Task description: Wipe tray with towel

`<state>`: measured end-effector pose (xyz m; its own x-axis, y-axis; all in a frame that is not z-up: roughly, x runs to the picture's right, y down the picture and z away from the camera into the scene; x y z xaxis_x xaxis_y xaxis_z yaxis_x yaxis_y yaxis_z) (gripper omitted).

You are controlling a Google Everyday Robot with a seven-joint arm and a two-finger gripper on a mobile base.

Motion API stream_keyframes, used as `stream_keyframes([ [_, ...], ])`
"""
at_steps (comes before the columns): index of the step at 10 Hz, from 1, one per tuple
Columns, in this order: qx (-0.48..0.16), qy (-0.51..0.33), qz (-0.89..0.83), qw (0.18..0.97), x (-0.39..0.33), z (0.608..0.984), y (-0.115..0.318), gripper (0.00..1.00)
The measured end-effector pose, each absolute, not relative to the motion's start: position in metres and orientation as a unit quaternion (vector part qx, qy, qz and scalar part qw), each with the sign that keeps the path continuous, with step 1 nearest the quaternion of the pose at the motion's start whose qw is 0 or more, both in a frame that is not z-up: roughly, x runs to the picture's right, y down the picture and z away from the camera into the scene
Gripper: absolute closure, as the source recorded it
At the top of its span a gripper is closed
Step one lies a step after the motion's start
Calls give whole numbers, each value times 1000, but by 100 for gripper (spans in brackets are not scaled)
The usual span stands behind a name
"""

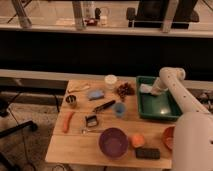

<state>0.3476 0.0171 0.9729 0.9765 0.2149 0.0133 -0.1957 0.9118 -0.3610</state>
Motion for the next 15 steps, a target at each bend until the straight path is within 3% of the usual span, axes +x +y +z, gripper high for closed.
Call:
stream_keyframes([
  [3,-190,-55,105,975,334,946,22,100],
  [9,-222,-62,130,964,351,873,83,100],
  [15,-257,-46,135,956,367,843,127,100],
])
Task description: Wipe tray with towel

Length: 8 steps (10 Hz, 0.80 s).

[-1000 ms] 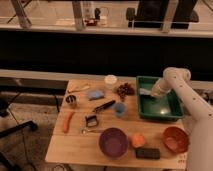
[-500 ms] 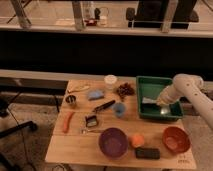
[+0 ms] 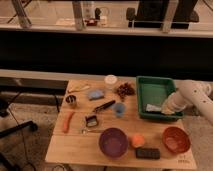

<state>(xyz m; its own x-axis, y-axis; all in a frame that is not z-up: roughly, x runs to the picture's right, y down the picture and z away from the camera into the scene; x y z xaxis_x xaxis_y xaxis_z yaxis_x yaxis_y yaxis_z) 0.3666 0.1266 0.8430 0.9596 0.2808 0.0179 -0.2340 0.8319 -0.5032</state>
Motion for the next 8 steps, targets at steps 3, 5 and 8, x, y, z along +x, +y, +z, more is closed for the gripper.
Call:
stream_keyframes([
  [3,-249,-8,136,959,394,855,125,100],
  [5,-238,16,141,961,409,865,116,100],
  [8,-231,47,154,960,444,878,111,100],
])
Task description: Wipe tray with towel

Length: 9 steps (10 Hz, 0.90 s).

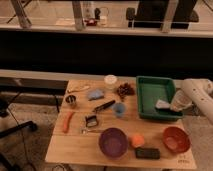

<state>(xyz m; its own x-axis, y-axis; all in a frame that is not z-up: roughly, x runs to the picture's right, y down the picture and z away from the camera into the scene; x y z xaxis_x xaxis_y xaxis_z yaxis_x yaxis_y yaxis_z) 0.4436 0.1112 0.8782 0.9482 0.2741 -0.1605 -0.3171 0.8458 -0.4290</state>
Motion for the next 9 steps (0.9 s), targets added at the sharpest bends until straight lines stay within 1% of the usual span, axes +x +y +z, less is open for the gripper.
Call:
stream_keyframes([
  [2,-229,52,148,961,444,895,103,100],
  [6,-214,53,119,968,413,950,60,100],
  [9,-194,59,95,975,398,972,35,100],
])
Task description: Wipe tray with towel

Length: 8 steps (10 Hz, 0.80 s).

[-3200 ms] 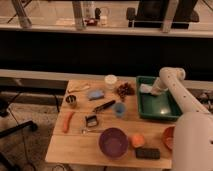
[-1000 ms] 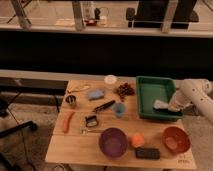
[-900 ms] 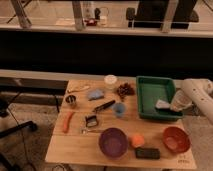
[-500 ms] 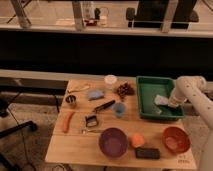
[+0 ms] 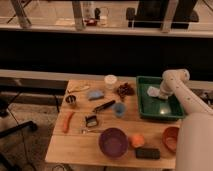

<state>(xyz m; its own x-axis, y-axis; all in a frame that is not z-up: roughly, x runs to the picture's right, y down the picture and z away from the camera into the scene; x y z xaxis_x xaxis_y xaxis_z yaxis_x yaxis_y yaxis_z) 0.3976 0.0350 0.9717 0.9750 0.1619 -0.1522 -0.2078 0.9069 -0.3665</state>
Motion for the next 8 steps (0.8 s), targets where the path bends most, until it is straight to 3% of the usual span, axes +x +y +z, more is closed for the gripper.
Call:
stream_keyframes([
  [5,-168,68,87,980,394,993,3,100],
  [8,-183,18,109,977,372,988,5,100],
])
